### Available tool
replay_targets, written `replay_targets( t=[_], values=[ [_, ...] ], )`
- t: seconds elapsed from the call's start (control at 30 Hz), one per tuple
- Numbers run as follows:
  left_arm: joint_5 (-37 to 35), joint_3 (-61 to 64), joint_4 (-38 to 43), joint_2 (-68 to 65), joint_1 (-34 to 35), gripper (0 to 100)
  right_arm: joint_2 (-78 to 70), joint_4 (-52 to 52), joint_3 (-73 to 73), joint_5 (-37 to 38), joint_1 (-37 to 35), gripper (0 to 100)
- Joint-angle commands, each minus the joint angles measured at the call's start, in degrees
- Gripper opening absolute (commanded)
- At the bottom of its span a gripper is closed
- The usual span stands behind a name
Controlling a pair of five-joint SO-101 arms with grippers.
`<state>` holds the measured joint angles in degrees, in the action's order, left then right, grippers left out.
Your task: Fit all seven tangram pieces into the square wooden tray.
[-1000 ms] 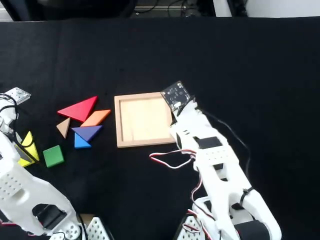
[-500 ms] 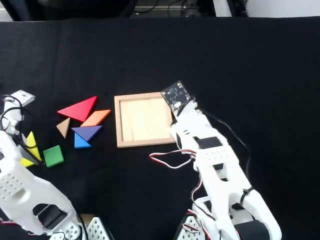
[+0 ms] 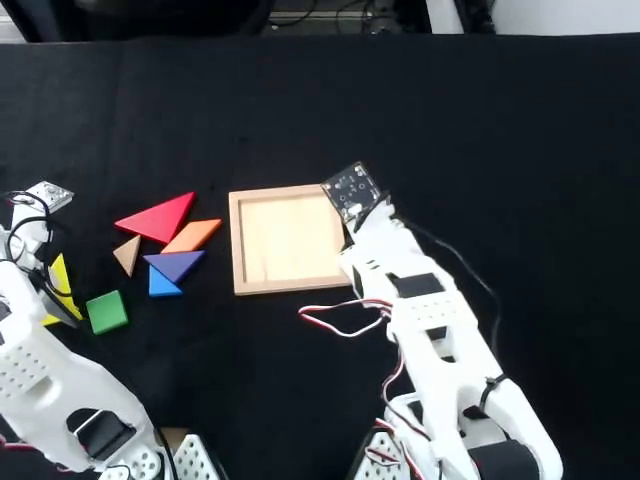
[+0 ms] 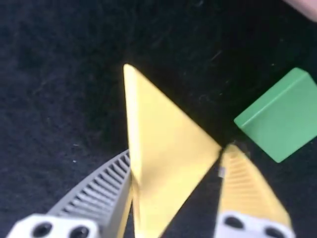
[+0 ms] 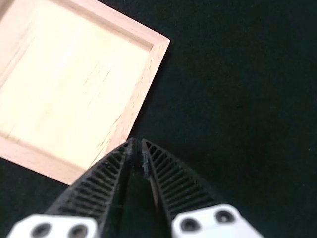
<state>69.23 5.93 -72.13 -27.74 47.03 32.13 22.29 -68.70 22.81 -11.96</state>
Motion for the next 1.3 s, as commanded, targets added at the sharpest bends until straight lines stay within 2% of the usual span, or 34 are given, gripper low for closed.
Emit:
replay_targets(
  t=[0.0, 0.07, 0.2, 0.3, 0.53, 0.67, 0.83, 1.0, 1.07, 1.2, 1.27],
  values=[
    [-1.0, -0.6, 1.0, -2.5, -2.6, 11, -0.1, -1.1, 0.3, 0.5, -0.8, 1.1],
    [-1.0, -2.4, -1.3, -2.5, -2.8, 3, -0.1, -1.1, 0.3, 0.5, -0.8, 1.1],
    [-1.0, -9.2, -9.6, -2.7, -2.9, 6, -0.1, -1.1, 0.3, 0.5, -0.8, 1.1],
    [-1.0, -13.8, -14.9, -3.0, -2.9, 3, -0.1, -1.1, 0.3, 0.5, -0.8, 1.1],
    [-1.1, -26.6, -28.8, -2.5, -4.9, 3, -0.1, -1.1, 0.3, 0.5, -0.8, 1.1],
    [-7.4, -32.7, -28.7, -0.2, -6.5, 3, -0.1, -1.1, 0.3, 0.5, -0.8, 1.1],
    [-12.4, -31.8, -28.7, 9.8, -11.3, 3, 0.0, -1.1, 0.4, 0.5, -0.8, 1.1],
    [-15.2, -25.6, -28.7, 25.0, -17.5, 3, 0.3, -1.1, 0.4, 0.5, -0.4, 1.1],
    [-18.7, -21.6, -28.7, 30.2, -21.7, 3, 0.3, -1.1, 0.6, 0.5, -0.3, 1.1],
    [-31.2, -11.1, -28.5, 36.7, -34.8, 3, 0.3, -1.1, 1.5, 0.1, 3.0, 1.1],
    [-39.4, -7.3, -25.8, 36.8, -41.5, 3, 0.3, -1.1, 2.1, 0.0, 5.3, 1.1]
  ],
)
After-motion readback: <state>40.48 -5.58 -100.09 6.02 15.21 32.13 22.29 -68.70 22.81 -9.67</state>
